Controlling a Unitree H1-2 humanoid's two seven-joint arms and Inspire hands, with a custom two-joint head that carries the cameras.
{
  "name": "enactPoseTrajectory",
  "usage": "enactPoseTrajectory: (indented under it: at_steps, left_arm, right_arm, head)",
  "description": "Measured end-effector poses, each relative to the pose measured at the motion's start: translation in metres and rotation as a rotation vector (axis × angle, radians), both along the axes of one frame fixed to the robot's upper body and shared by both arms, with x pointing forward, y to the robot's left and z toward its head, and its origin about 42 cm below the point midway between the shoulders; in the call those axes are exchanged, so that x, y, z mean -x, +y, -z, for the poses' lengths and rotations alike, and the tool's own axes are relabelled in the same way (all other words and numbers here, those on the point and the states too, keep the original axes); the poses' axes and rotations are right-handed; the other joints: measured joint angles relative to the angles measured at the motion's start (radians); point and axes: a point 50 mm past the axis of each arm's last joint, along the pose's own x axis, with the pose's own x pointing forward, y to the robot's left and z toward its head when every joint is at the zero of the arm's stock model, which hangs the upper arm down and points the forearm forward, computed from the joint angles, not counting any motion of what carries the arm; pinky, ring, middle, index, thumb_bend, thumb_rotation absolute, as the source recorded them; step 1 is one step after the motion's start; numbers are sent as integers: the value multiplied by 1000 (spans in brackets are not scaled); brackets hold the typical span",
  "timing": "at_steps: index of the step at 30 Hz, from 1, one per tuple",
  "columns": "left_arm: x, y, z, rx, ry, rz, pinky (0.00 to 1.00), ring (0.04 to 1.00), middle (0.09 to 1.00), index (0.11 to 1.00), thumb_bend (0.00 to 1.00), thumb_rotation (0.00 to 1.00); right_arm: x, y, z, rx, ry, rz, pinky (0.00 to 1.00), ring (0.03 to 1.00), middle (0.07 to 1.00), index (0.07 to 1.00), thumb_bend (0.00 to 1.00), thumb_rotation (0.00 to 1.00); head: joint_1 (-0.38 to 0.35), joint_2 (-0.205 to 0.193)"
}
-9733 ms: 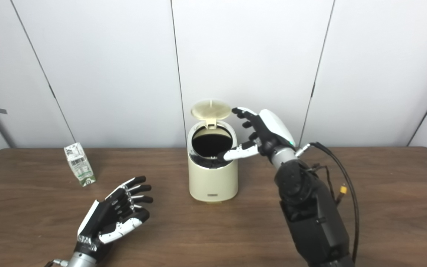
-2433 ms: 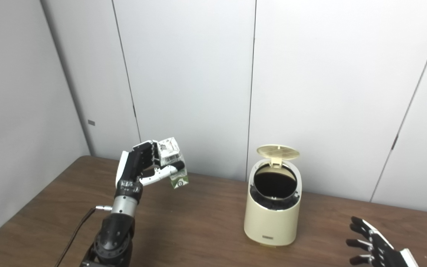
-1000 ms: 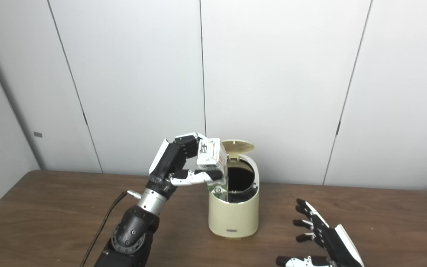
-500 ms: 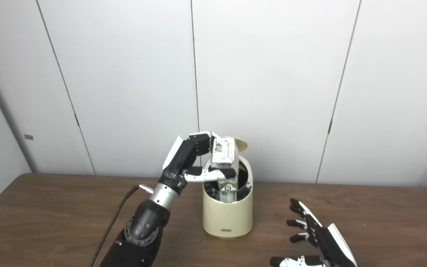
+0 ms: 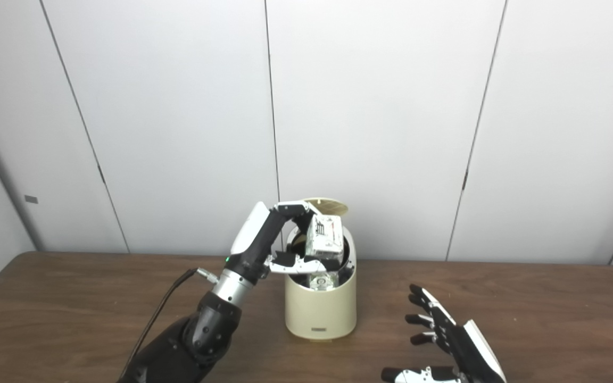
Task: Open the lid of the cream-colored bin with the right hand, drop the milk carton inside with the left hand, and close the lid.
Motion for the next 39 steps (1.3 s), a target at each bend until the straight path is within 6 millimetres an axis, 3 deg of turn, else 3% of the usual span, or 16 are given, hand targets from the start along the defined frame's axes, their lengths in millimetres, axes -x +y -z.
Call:
enactPoseTrajectory:
  at_steps: [14,28,39]
  left_arm:
    - [-2,-6,10,-23,-185,-78,487,519,485,502,520,0]
    - [-6,-1,21,6,-137,-111,509,547,502,479,520,0]
    - [-10,10,35,-57,-206,-166,528,554,496,487,521,0]
  right_arm:
    - [3,-2,2,-4,7,5,666,815,912,929,814,247]
    - [5,-2,-1,-8,0,0,688,817,911,929,812,256]
    - [8,-3,-5,-1,-13,-6,671,813,911,929,800,254]
  head:
    - [-3,9]
    - [0,14]
    - [6,21]
